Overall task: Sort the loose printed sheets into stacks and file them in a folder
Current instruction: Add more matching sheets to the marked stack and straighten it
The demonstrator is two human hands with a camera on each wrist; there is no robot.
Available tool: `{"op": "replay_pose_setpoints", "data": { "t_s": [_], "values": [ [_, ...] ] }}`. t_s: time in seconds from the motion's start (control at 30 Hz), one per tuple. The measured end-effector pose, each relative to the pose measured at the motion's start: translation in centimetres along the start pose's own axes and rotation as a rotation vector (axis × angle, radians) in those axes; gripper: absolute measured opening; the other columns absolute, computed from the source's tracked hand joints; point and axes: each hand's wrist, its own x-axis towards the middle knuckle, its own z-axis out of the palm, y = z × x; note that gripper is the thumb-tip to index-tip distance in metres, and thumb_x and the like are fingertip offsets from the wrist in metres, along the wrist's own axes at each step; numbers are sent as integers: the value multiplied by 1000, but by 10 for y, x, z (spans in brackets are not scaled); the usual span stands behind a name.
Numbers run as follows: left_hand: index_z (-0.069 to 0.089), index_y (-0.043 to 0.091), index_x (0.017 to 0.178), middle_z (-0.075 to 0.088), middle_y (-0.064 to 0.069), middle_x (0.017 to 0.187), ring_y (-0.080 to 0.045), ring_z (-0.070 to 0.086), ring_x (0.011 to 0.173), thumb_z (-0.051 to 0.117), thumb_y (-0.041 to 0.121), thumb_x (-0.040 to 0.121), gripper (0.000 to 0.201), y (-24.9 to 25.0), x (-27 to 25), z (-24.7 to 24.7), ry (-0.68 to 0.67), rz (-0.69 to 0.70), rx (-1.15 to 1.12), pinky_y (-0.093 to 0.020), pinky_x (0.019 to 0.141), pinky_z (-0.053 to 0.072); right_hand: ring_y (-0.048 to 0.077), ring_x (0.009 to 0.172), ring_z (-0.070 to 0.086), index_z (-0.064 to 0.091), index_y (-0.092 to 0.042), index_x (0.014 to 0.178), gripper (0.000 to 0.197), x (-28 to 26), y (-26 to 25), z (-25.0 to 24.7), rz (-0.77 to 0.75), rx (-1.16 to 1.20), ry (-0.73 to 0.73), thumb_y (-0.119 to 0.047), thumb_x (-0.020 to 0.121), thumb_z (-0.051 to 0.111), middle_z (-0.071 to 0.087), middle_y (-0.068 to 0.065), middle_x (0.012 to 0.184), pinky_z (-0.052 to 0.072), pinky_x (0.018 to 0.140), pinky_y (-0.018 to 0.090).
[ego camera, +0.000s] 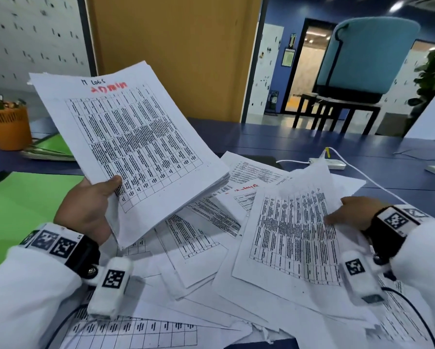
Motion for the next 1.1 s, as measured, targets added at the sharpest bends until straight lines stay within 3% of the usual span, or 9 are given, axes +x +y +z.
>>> {"op": "replay_pose_setpoints", "data": {
  "t_s": [0.1,0.23,0.4,0.53,0.63,0.7,0.77,0.9,1.1],
  "values": [
    [70,23,109,73,-3,116,-23,69,104,54,2,102,28,1,-3,-1,-4,-13,-14,-43,95,51,29,128,52,51,-7,138,81,13,4,1,-11,173,-31,-45,73,82,52,11,142,43,107,40],
    [66,14,131,69,-12,131,-34,64,123,58,6,101,32,-3,-2,-4,6,-14,-10,-58,110,43,36,104,69,60,-23,124,119,69,49,23,21,435,-183,-58,16,95,70,11,114,54,93,55],
    [65,13,133,68,-12,133,-34,64,123,57,8,102,33,-3,-1,-4,-6,-18,-9,-56,109,44,41,109,65,67,-28,110,83,33,69,30,118,760,-195,-28,34,101,68,21,120,40,92,74],
    [70,20,112,74,-2,118,-19,74,97,54,6,103,23,-1,-4,3,-25,-12,19,-41,91,54,37,102,67,60,-29,126,92,18,55,37,62,837,-275,-29,43,99,70,11,116,48,89,66],
    [70,21,106,74,1,111,-15,75,89,53,6,103,23,0,-7,5,-32,-11,30,-37,80,53,43,96,69,74,-21,102,59,-1,19,29,-120,744,-314,-36,49,94,74,20,104,50,91,60],
    [71,20,108,74,-5,115,-27,71,105,54,6,103,23,2,-10,6,-26,-27,16,-44,89,53,32,83,73,77,-18,90,27,-18,-9,17,-235,629,-175,-25,66,86,77,9,87,58,81,42],
    [71,18,112,72,-11,124,-33,67,117,53,6,103,24,4,-15,6,-24,-42,-7,-51,101,49,15,73,67,74,-21,84,11,-29,-31,3,-330,403,-7,-24,76,80,74,-2,80,49,64,24],
    [72,18,116,71,-12,128,-34,67,119,53,5,103,27,3,-15,6,-11,-53,-44,-53,103,48,18,71,53,62,-8,89,26,-40,-55,-24,-422,132,233,-27,81,76,65,10,91,38,58,24],
    [67,16,128,68,-12,132,-33,65,120,53,4,103,31,6,-14,5,25,-27,-50,-55,107,45,14,65,57,62,-19,71,14,-45,-67,-42,-541,233,413,-19,80,73,63,0,72,35,52,22]
  ]
}}
